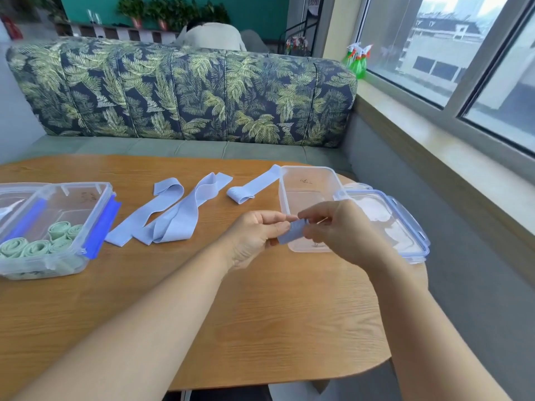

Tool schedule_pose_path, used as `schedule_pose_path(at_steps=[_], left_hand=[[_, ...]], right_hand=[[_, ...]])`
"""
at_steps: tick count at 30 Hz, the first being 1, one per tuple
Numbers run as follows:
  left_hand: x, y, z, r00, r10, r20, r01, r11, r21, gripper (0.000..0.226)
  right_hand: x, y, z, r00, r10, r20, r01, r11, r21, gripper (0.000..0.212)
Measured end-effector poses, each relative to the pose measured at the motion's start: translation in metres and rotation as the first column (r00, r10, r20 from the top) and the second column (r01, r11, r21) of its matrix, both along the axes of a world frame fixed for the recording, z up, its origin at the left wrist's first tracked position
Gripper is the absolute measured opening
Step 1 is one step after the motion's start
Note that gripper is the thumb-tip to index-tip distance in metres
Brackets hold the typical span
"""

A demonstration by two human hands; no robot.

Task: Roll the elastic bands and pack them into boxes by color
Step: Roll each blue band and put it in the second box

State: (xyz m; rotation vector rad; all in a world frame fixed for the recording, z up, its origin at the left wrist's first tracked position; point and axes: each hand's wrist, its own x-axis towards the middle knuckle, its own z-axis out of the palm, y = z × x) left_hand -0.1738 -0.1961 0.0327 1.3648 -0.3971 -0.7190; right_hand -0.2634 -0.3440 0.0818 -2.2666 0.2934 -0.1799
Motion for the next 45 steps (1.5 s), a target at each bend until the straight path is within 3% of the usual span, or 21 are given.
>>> schedule_pose_path(at_steps=[6, 9, 13, 16, 20, 37, 41, 45], left_hand=[[0.026, -0.028, -0.002, 0.969, 0.247, -0.027, -0.243, 0.964, 0.106, 0.004], [0.033, -0.031, -0.017, 0.928, 0.372, 0.014, -0.364, 0.899, 0.242, 0.008], [0.032, -0.037, -0.027, 0.926, 0.378, 0.004, -0.361, 0.88, 0.31, 0.022], [0.033, -0.04, -0.029, 0.94, 0.342, 0.022, -0.328, 0.88, 0.344, 0.024], [0.034, -0.044, -0.027, 0.951, 0.306, 0.042, -0.299, 0.88, 0.369, 0.029], [0.036, -0.045, -0.021, 0.967, 0.256, 0.011, -0.241, 0.893, 0.381, 0.017], [0.037, -0.046, -0.021, 0.963, 0.27, 0.013, -0.254, 0.888, 0.385, 0.014], [0.037, -0.046, -0.021, 0.961, 0.276, 0.008, -0.258, 0.886, 0.386, 0.016]], right_hand=[[0.044, -0.029, 0.019, 0.998, -0.045, -0.036, 0.034, 0.966, -0.256, 0.015], [0.067, -0.04, 0.013, 0.977, -0.11, -0.18, 0.043, 0.94, -0.339, 0.008], [0.099, -0.04, -0.012, 0.876, -0.142, -0.461, -0.08, 0.9, -0.428, 0.009], [0.116, -0.04, -0.029, 0.833, -0.148, -0.533, -0.105, 0.904, -0.414, 0.018], [0.122, -0.033, -0.034, 0.802, -0.14, -0.581, -0.221, 0.834, -0.505, 0.03], [0.131, -0.037, -0.043, 0.764, -0.115, -0.635, -0.274, 0.833, -0.48, 0.032], [0.123, -0.042, -0.041, 0.806, -0.047, -0.59, -0.234, 0.89, -0.392, 0.025], [0.12, -0.046, -0.039, 0.773, -0.022, -0.635, -0.26, 0.901, -0.348, 0.021]])
